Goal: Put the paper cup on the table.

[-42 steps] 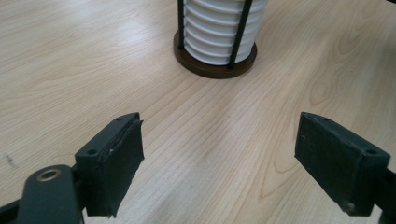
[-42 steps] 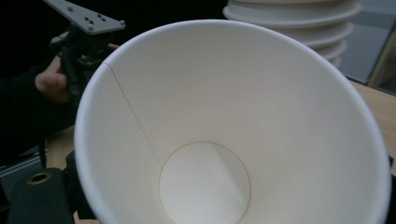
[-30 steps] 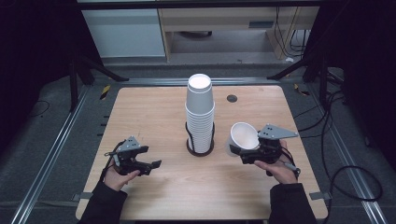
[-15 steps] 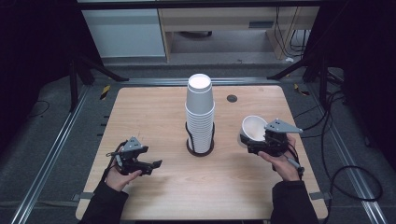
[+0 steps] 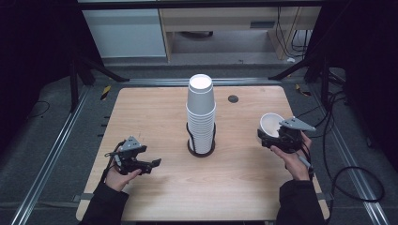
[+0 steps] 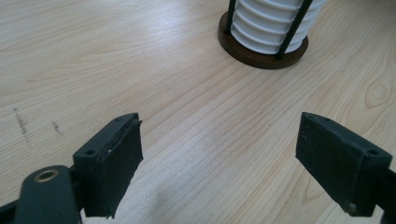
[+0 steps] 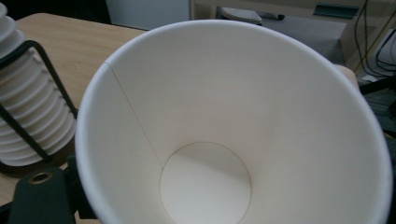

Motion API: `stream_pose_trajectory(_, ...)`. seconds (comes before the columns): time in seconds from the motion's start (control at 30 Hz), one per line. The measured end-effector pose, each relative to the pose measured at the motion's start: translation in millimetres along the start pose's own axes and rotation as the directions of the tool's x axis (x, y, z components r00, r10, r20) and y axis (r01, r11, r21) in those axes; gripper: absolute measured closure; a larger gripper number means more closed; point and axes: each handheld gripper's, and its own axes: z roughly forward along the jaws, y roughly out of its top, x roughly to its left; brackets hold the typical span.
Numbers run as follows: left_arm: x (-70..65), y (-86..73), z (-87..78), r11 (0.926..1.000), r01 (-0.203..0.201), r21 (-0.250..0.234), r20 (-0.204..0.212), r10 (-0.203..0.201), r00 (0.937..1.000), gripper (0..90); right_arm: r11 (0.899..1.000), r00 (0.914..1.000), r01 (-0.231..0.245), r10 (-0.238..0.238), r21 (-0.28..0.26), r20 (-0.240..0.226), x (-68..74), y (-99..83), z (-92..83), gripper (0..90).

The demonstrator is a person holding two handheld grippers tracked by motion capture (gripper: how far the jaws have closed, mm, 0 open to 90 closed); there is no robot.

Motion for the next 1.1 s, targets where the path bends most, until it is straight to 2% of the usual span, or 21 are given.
stream_pose_trajectory(0.23,2.0,0.0,-1.4,1.0,0.007,-0.004,-0.007,-0.007,1.0,14.1,0.999,0.998,0.02,-0.023,0.047,0.059,-10.4,-6.0,7.0,13.5)
stream_pose_trajectory(0.37,1.6,-0.1,-1.3,1.0,0.007,-0.003,-0.01,-0.007,0.9999,14.3,0.997,0.997,0.017,-0.022,0.073,0.075,-15.1,-9.6,10.6,13.4)
stream_pose_trajectory(0.6,0.4,0.1,-1.1,1.0,0.006,-0.004,-0.013,-0.006,0.9999,14.7,0.994,0.9971,0.019,-0.027,0.105,0.071,-18.1,-16.1,17.8,13.4)
stream_pose_trajectory(0.87,0.9,-0.5,-0.5,1.0,0.006,0.003,-0.015,-0.006,0.9999,14.7,0.982,0.9965,0.047,-0.059,0.181,0.059,-14.7,-27.0,32.2,13.2)
stream_pose_trajectory(0.97,0.8,-0.5,-0.2,1.0,0.005,0.005,-0.015,-0.005,0.9999,14.8,0.98,0.9965,0.06,-0.07,0.19,0.046,-12.7,-28.1,35.1,13.1)
stream_pose_trajectory(1.1,0.3,-0.5,0.4,1.0,0.001,0.007,-0.015,-0.001,0.9999,14.8,0.979,0.9979,0.048,-0.056,0.198,0.032,-13.2,-29.4,36.6,13.1)
